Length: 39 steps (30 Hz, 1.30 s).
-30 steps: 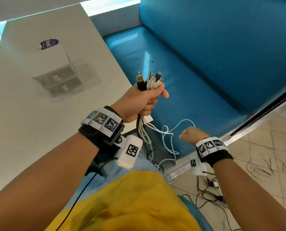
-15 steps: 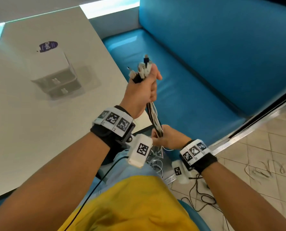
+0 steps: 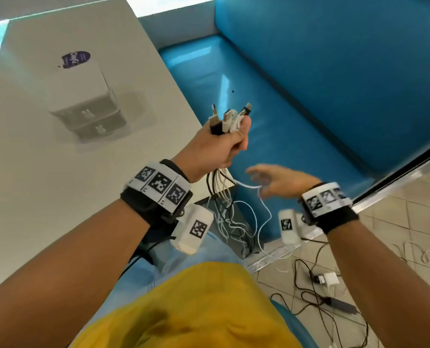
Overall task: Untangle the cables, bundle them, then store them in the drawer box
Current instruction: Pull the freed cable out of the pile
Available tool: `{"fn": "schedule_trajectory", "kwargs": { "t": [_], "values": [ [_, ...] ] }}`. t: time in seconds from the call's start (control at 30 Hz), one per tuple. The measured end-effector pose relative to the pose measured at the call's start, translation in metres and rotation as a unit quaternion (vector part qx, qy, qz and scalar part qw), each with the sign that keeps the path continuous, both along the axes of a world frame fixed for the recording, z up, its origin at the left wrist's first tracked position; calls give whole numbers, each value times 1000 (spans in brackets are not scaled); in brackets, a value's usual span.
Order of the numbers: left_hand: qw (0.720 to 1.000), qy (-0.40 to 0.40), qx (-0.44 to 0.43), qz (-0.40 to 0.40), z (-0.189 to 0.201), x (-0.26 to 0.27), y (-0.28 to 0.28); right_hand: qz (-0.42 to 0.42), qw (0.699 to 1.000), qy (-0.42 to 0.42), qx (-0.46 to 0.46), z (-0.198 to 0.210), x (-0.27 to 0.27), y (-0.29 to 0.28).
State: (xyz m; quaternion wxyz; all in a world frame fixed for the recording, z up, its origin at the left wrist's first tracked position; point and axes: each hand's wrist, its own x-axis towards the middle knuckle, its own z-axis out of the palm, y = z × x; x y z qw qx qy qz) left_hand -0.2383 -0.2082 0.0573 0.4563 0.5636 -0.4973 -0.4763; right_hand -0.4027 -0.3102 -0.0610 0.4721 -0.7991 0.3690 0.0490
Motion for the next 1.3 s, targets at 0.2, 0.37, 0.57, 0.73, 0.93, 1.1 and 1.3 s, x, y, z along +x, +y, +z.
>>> {"fn": "schedule_trajectory", "kwargs": {
  "t": [0.2,0.37,0.57,0.73,0.93,1.1,1.3],
  "values": [
    [999,-17,27,-1,-6,-8,2,-165,932,-318,58,121,30,19],
    [999,3,29,27,-4,-2,5,-113,967,-72,-216,153,44,39],
    [1000,1,0,31,0,0,5,-83,968,-189,-142,169,57,41],
    [995,6,-1,101,15,-11,3,-47,928,-150,-337,158,78,52],
    [981,-45,-20,186,3,2,-7,-117,902,-184,-373,153,88,51],
    [975,-79,-34,204,9,-6,-11,-114,901,-88,-408,158,96,55],
    [989,83,-42,114,17,-6,-5,-69,892,-33,-445,166,96,61]
  ]
}}
